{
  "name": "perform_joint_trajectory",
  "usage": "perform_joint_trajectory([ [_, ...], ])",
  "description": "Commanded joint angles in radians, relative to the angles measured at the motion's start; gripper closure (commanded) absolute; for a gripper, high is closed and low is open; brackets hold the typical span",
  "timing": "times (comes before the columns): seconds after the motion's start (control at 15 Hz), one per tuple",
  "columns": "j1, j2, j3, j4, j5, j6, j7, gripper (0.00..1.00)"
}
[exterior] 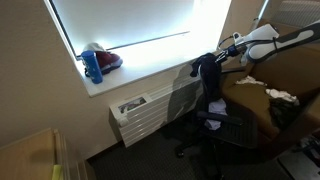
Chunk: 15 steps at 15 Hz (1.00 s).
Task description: Move the black cloth from the backrest to the seat of the same chair
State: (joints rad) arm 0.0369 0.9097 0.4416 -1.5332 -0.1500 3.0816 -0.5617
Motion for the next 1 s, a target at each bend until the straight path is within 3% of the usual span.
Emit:
perform_joint_trajectory([
  [0.0,-0.064,0.03,0.085,0.007,0.007,-0.011,-0.035,0.25],
  [0.27,-0.108,0.051,0.142,0.008,-0.003,-0.014,-0.048,0.47],
  [0.6,-0.116,0.049,0.128,0.005,-0.033,-0.007,-0.011,0.83],
  [0.73,-0.104,0.028,0.097,0.001,-0.029,-0.043,0.025,0.97],
  [0.8,-0.079,-0.015,0.046,-0.011,-0.019,-0.11,0.068,1.0],
  [0.93,-0.061,-0.125,-0.02,-0.07,-0.008,-0.215,0.133,0.98],
])
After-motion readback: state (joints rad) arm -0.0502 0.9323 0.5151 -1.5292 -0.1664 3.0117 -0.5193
